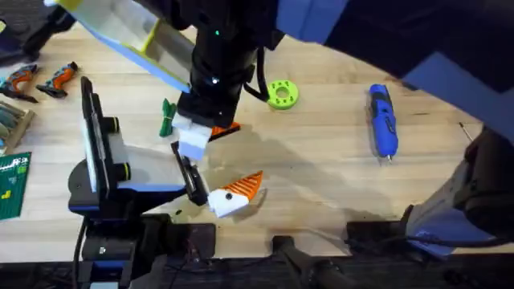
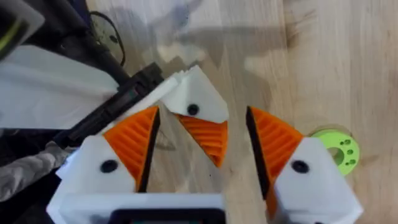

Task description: Pick up the gripper from the table and insert it into the empty holder that is missing its gripper. Then pick up a screw, insert it into the mounting hole, and use the screwdriver to tighten it. Finally, clean up the table by picking up the vegetable and placing it into the bucket.

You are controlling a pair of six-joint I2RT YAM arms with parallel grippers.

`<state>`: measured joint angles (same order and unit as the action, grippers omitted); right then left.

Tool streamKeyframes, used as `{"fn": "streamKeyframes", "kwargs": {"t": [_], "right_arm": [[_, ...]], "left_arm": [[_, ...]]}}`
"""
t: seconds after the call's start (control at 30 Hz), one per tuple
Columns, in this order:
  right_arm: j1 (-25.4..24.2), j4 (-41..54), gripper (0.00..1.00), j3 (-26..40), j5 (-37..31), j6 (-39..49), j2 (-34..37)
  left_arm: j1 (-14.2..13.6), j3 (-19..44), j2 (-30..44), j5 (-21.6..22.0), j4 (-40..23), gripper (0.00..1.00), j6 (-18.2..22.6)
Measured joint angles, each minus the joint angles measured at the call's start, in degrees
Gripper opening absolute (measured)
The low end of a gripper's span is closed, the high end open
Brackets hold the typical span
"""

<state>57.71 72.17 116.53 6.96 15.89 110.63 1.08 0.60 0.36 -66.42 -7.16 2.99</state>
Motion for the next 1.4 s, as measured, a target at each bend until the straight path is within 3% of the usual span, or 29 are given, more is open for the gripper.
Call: {"fn": "streamKeyframes", "kwargs": {"t": [0.17,0.47,0.67,0.9,1.2,1.4], "right_arm": [[-1.98,-0.23,0.809,0.00,0.02,-0.01,-2.29],[-9.57,-0.52,0.811,-0.79,-0.02,-0.01,-12.60],[-15.53,-6.03,0.811,-13.72,0.00,-1.17,-23.58],[-28.20,-9.29,0.812,-30.07,-0.04,-6.82,-35.22],[-39.85,-11.97,0.812,-42.08,-0.21,-10.19,-43.80],[-45.93,-10.76,0.814,-44.76,-3.27,-14.16,-46.16]], "left_arm": [[0.00,0.00,0.00,-0.03,0.00,0.986,0.04],[0.00,0.00,0.00,-0.03,0.00,0.986,0.04],[0.00,0.00,0.00,-0.03,0.00,0.986,0.05],[0.00,0.00,0.00,-0.03,0.00,0.985,0.06],[0.00,0.00,0.00,-0.03,0.00,0.986,0.05],[0.00,0.00,0.00,-0.03,0.00,0.985,0.06]]}}
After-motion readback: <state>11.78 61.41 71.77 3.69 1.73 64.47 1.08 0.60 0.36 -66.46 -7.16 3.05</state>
